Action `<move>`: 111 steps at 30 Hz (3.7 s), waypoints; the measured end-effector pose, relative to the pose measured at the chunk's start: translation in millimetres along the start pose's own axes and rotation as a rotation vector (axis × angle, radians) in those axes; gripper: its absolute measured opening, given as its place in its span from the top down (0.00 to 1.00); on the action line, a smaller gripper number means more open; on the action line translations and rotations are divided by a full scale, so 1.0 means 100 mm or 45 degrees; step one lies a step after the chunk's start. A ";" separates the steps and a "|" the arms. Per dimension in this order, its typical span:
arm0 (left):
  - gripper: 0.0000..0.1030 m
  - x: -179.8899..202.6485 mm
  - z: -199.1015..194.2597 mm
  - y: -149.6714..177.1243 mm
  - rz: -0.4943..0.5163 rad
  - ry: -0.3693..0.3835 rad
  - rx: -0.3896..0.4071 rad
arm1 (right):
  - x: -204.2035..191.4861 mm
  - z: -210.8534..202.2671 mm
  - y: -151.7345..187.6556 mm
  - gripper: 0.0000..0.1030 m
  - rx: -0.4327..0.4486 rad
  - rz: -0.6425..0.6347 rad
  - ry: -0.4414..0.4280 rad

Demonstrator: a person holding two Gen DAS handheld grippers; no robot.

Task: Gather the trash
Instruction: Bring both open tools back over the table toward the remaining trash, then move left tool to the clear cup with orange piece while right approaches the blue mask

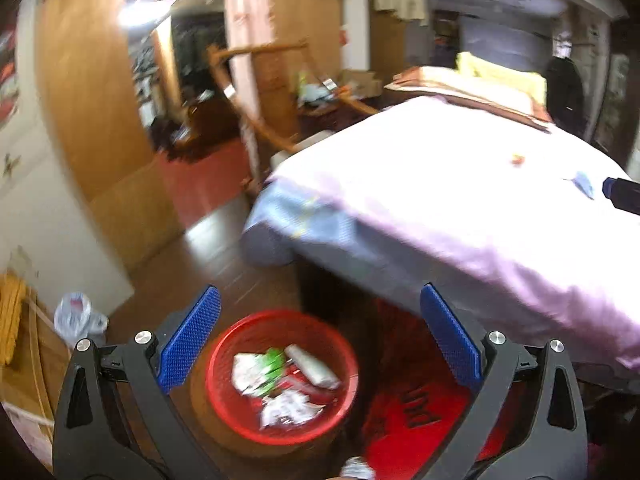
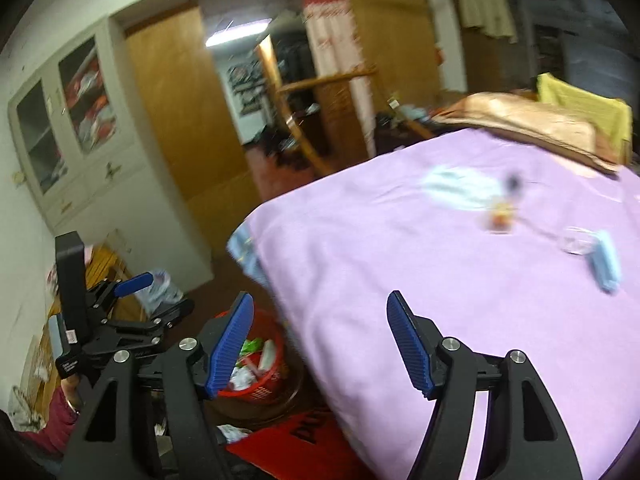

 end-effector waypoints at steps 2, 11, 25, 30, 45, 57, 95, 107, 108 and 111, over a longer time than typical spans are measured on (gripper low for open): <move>0.07 0.25 -0.09 -0.07 0.053 0.032 0.031 | 0.22 -0.27 0.00 0.30 0.059 0.025 0.043; 0.07 1.50 -0.34 -0.45 0.281 0.199 0.193 | 1.21 -1.24 0.13 0.25 0.241 0.161 0.228; 0.07 2.59 0.51 -0.83 0.403 0.358 0.152 | 2.28 -1.21 0.20 0.23 0.182 0.274 0.498; 0.07 2.55 1.06 -1.24 0.293 0.365 0.073 | 2.64 -1.00 0.10 0.18 0.156 0.304 0.569; 0.06 2.88 2.29 -1.52 0.013 0.488 -0.146 | 2.98 -0.80 0.30 0.17 0.072 0.352 0.685; 0.06 3.02 2.50 -1.18 0.166 0.481 -0.288 | 2.97 -0.74 0.36 0.17 0.031 0.338 0.700; 0.11 2.89 2.69 -1.08 0.195 0.330 -0.338 | 3.34 0.41 0.08 0.17 -0.137 0.312 0.718; 0.06 2.86 2.69 -1.07 0.181 0.311 -0.347 | 3.39 0.38 0.11 0.15 -0.143 0.335 0.768; 0.06 2.86 2.69 -1.07 0.181 0.312 -0.347 | 3.37 0.37 0.10 0.14 -0.134 0.323 0.772; 0.06 2.86 2.69 -1.07 0.182 0.311 -0.346 | 3.31 0.35 0.08 0.13 -0.119 0.281 0.786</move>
Point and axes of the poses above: each gripper's, at about its wrist camera, not at the fingertips, and z roughly the way its jaws point, x to its right, y to its underside, the point moved 6 cm from there along z, roughly the way its jaws point, and after that the axes turned 8 degrees about x, right-handed, at the moved point
